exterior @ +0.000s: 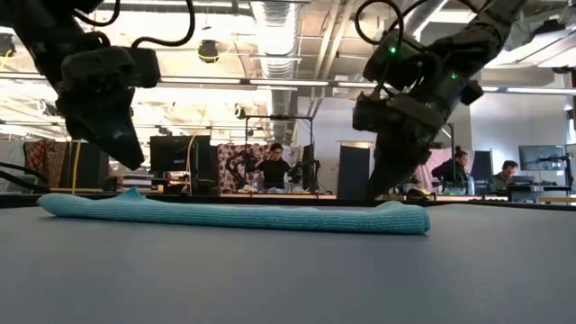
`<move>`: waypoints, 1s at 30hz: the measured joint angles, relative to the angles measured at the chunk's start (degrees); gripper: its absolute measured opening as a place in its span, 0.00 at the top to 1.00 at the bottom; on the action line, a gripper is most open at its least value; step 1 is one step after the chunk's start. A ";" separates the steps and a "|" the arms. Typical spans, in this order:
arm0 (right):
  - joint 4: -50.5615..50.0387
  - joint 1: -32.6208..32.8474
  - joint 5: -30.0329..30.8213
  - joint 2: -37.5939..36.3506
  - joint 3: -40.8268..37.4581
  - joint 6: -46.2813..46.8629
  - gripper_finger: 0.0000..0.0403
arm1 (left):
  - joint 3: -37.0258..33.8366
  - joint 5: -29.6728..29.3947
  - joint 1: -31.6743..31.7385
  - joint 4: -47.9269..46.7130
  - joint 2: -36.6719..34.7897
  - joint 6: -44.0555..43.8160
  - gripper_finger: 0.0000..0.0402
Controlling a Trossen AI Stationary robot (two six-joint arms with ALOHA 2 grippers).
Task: Roll towel into tight, uniform cylinder
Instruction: Roll the blue microfiber cloth
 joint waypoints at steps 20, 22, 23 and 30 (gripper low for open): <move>-8.87 15.13 -2.67 -7.40 -0.07 9.87 0.95 | 0.04 0.26 5.26 4.39 12.80 3.78 0.66; -8.72 13.73 -1.16 -9.37 -0.07 8.99 0.95 | 0.80 0.00 6.28 4.89 11.01 8.41 0.66; -8.62 12.81 -0.78 -10.22 -0.07 8.58 0.95 | 1.33 0.06 6.58 4.90 9.84 11.24 0.66; -8.94 5.69 0.33 -9.76 -0.02 5.95 0.95 | 2.97 -5.31 10.08 3.46 3.41 19.56 0.66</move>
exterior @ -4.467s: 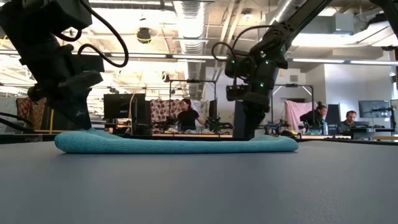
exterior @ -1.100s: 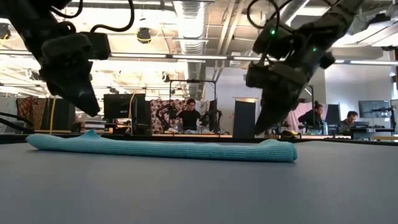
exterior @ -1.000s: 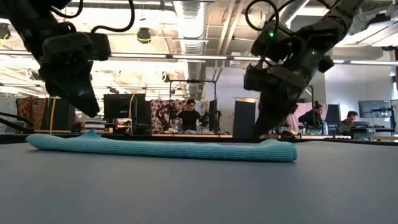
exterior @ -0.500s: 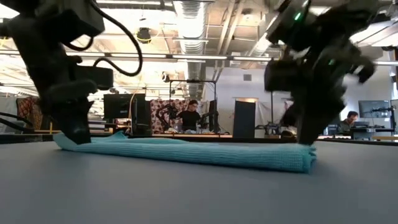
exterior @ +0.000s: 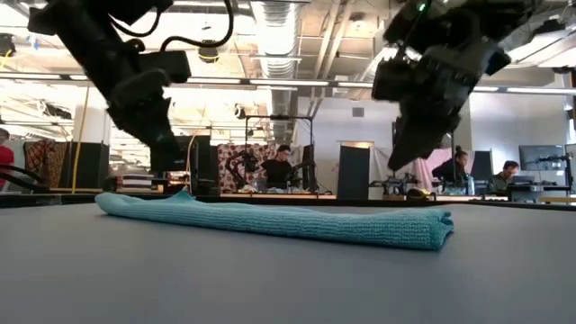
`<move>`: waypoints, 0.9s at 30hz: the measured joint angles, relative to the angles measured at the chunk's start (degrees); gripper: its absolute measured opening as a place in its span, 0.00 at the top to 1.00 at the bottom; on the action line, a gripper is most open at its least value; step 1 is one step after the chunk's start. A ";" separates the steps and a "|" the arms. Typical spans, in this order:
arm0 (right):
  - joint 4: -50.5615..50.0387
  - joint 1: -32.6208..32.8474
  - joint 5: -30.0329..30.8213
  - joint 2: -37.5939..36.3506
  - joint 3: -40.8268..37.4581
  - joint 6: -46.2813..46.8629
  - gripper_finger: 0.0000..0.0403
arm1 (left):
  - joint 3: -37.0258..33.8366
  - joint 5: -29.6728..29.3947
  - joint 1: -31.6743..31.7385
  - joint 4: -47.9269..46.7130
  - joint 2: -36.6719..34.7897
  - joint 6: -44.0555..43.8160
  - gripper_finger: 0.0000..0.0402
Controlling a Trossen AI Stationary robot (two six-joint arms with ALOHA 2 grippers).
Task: Roll towel into tight, uniform cylinder
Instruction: Roll the blue microfiber cloth
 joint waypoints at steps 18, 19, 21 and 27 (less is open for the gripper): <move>6.51 7.69 2.55 12.55 0.15 6.14 0.95 | -0.02 11.49 21.30 4.94 5.77 9.31 0.66; 6.61 8.43 3.23 12.37 0.14 6.88 0.95 | -0.01 11.60 22.18 5.81 6.06 9.31 0.66; 6.75 9.72 4.01 12.20 0.11 8.25 0.95 | 0.00 12.53 23.86 6.63 6.71 9.93 0.66; 6.96 11.64 4.14 12.20 0.07 10.45 0.95 | -0.04 15.29 27.00 16.93 7.78 14.38 0.66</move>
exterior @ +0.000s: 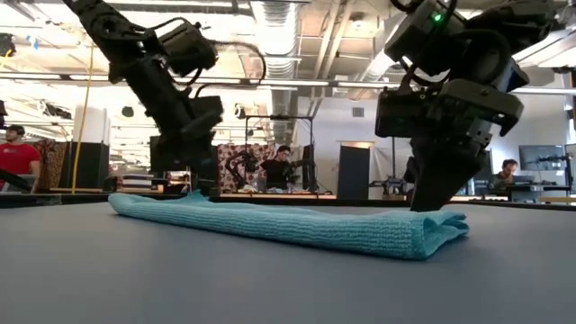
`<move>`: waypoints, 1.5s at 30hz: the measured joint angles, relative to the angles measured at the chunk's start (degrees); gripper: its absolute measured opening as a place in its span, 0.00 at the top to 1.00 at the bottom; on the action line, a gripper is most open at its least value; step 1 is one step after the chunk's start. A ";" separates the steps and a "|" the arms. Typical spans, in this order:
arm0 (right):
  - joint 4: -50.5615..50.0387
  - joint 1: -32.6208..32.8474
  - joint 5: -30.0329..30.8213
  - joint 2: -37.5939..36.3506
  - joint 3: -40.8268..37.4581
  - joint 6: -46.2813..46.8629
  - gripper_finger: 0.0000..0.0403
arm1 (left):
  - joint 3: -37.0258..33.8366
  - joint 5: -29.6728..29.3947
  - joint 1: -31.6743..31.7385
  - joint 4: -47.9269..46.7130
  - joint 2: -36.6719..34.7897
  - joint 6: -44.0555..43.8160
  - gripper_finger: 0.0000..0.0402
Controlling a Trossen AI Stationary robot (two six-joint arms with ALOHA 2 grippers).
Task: Roll towel into tight, uniform cylinder
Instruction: Roll the blue microfiber cloth
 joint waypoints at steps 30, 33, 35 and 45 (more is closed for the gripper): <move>0.40 5.09 11.22 -4.20 -0.07 2.85 0.95 | 0.76 -1.60 -5.84 3.48 12.24 -8.13 0.91; 0.07 5.77 12.12 -4.20 -0.07 3.14 0.95 | 2.99 -1.59 -4.22 3.07 13.05 -6.61 0.96; -0.11 5.75 12.12 -4.20 -0.07 3.04 0.95 | 5.04 -1.50 -3.45 2.89 12.86 -4.68 0.98; 0.67 4.13 10.89 -4.20 -0.07 -1.67 0.95 | 16.53 0.62 -3.71 -2.48 9.59 3.38 0.92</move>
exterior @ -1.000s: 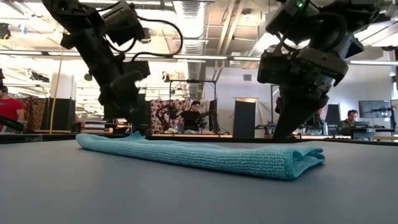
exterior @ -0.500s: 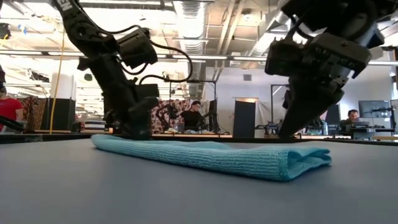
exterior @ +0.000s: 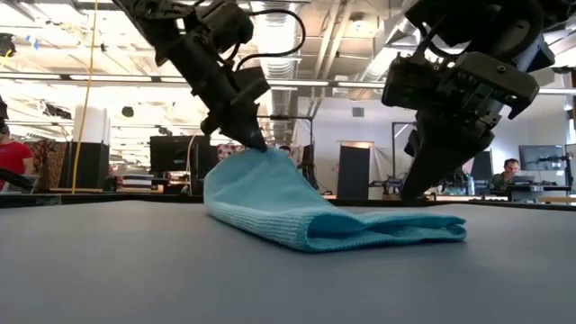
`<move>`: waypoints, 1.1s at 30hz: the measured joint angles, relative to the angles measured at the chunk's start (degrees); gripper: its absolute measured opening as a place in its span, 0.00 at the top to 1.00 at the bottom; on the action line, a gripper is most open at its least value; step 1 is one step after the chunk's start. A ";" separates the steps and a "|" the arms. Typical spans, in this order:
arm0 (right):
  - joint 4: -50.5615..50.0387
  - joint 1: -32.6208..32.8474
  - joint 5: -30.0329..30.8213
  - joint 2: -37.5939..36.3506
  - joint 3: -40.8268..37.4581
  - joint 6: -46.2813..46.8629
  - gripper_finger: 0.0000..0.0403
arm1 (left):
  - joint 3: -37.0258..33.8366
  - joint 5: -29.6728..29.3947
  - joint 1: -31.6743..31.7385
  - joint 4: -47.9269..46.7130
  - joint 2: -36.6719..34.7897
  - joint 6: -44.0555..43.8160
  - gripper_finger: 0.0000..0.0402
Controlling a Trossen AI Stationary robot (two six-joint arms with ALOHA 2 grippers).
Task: Roll towel into tight, uniform cylinder
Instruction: Roll the blue microfiber cloth
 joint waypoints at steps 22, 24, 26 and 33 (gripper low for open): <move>1.88 -1.77 -7.89 -0.11 0.04 -8.95 0.95 | -1.41 4.00 -16.18 10.75 3.35 -16.35 0.59; 2.32 -2.13 -8.95 -0.18 0.02 -10.26 0.95 | -1.41 1.85 -21.03 15.14 4.60 -16.64 0.59; 3.13 -2.57 -9.77 -0.24 0.09 -11.94 0.95 | -0.86 -1.25 -25.52 19.73 6.06 -16.12 0.59; 7.10 -4.37 -17.94 -0.37 0.07 -17.16 0.95 | 2.20 -13.24 -36.23 21.69 11.66 -18.66 0.63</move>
